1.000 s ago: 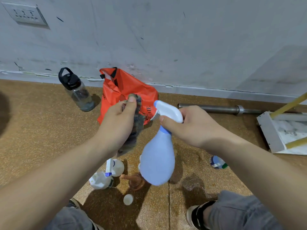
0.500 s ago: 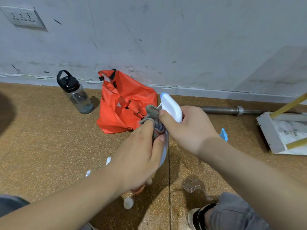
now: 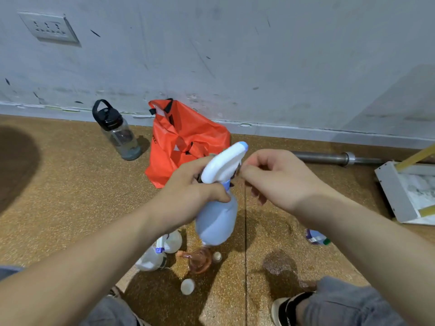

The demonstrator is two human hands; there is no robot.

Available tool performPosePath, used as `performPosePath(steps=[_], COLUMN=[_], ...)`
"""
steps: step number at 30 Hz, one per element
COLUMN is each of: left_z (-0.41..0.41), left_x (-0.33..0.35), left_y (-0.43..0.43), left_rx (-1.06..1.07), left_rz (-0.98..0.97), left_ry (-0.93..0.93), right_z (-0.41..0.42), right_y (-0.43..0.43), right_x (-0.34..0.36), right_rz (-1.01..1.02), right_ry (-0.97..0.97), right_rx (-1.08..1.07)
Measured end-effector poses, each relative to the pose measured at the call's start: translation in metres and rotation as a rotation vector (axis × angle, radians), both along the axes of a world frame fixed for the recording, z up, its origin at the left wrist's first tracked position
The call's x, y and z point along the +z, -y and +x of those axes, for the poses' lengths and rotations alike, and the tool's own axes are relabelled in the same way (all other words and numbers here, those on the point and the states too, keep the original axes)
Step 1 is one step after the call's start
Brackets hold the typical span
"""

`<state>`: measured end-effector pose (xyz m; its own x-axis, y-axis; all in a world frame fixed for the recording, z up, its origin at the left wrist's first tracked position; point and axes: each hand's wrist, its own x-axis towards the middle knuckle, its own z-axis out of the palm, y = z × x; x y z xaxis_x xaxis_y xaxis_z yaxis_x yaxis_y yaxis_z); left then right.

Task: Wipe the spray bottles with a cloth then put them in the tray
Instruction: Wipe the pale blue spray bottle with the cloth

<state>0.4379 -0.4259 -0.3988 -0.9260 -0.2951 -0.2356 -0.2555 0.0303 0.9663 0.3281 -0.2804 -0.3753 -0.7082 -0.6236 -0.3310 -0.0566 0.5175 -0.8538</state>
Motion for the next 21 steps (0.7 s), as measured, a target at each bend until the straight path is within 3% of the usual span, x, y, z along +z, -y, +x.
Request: performPosePath(steps=[4, 7, 14, 21], left_z=[-0.001, -0.001, -0.005, -0.012], left_x=[0.01, 0.007, -0.003, -0.013], left_y=[0.004, 0.006, 0.011, 0.009], left_rx=[-0.04, -0.035, 0.169, 0.24], left_rz=[0.28, 0.359, 0.32, 0.272], left_ry=[-0.049, -0.041, 0.117, 0.084], right_z=[-0.002, -0.002, 0.002, 0.005], right_y=[-0.004, -0.007, -0.006, -0.004], right_x=[-0.003, 0.006, 0.005, 0.0], right_rz=[-0.11, -0.218, -0.168, -0.086], right_ry=[-0.033, -0.01, -0.147, -0.167], right_rx=[-0.024, 0.102, 0.103, 0.047])
